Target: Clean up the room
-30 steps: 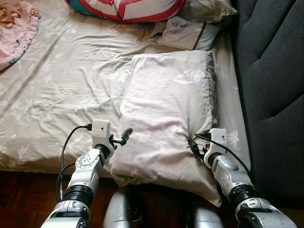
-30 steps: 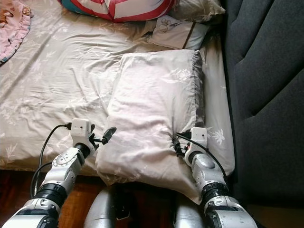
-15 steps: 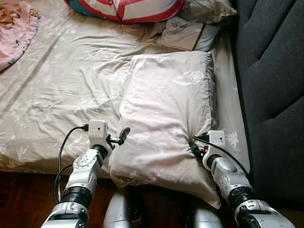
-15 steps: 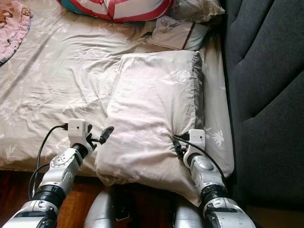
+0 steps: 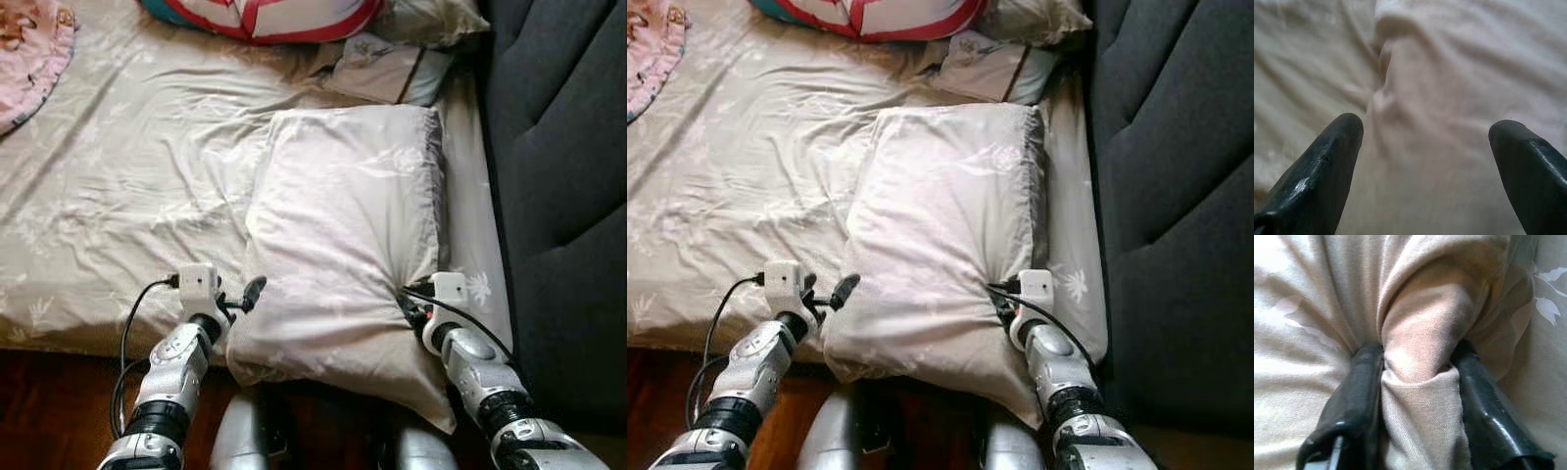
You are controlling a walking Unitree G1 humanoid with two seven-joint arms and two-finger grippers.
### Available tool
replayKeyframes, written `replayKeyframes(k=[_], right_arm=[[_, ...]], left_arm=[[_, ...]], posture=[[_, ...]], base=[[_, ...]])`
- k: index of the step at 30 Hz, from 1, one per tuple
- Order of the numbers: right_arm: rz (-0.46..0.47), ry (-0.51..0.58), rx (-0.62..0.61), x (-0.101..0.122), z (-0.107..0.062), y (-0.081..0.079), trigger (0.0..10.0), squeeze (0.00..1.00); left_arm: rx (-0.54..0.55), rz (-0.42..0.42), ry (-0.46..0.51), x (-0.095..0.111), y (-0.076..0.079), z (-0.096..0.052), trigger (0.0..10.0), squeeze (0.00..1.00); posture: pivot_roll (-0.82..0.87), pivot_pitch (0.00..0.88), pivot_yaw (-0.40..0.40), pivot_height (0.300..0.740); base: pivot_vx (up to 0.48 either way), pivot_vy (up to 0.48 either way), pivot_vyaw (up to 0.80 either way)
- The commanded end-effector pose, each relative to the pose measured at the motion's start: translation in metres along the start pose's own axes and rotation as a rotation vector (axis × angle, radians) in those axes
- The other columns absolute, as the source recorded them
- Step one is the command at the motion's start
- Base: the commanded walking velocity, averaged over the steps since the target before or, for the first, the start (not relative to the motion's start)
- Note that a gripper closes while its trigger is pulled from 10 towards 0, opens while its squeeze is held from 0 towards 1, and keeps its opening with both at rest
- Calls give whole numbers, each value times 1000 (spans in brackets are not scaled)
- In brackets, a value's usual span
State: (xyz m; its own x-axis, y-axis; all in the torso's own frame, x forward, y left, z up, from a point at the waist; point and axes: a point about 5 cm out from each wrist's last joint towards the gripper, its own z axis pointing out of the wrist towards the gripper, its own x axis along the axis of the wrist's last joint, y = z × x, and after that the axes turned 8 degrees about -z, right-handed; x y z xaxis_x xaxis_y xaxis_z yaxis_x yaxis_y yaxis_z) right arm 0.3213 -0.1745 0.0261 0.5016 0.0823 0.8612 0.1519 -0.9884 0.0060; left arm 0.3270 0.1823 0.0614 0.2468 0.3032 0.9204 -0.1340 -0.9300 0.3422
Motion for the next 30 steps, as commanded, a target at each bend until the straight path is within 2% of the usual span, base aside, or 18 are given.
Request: replayKeyframes(k=[1,4,6,8,19,21,30], right_arm=[[5,-270,18,-73,-18,-1,0,0],[-2,-268,20,-74,-19,1,0,0],[5,-261,19,-75,-21,2,0,0],[8,-259,21,-76,-22,2,0,0],[13,-263,49,-84,-27,-4,0,0],[14,-262,57,-85,-28,-5,0,0],[15,-249,77,-86,-34,-6,0,0]], left_arm=[[15,-24,-73,-20,-4,-5,10000,0],[34,-29,-92,-24,-3,-3,10000,0],[41,-100,-107,-27,-1,-1,10000,0],[38,-124,-121,-30,0,0,10000,0],[69,-113,-151,-30,-6,1,10000,0],[100,-164,-170,-34,-11,-1,10000,0],[117,-147,-225,-45,-12,-5,10000,0]], posture=[[-165,366,7,651],[-176,371,2,651],[-190,374,-8,651],[-197,376,-12,651],[-220,382,-33,651],[-241,392,-43,651],[-270,414,-63,651]], base=[[0,0,0],[0,0,0],[0,0,0],[0,0,0],[0,0,0],[0,0,0],[0,0,0]])
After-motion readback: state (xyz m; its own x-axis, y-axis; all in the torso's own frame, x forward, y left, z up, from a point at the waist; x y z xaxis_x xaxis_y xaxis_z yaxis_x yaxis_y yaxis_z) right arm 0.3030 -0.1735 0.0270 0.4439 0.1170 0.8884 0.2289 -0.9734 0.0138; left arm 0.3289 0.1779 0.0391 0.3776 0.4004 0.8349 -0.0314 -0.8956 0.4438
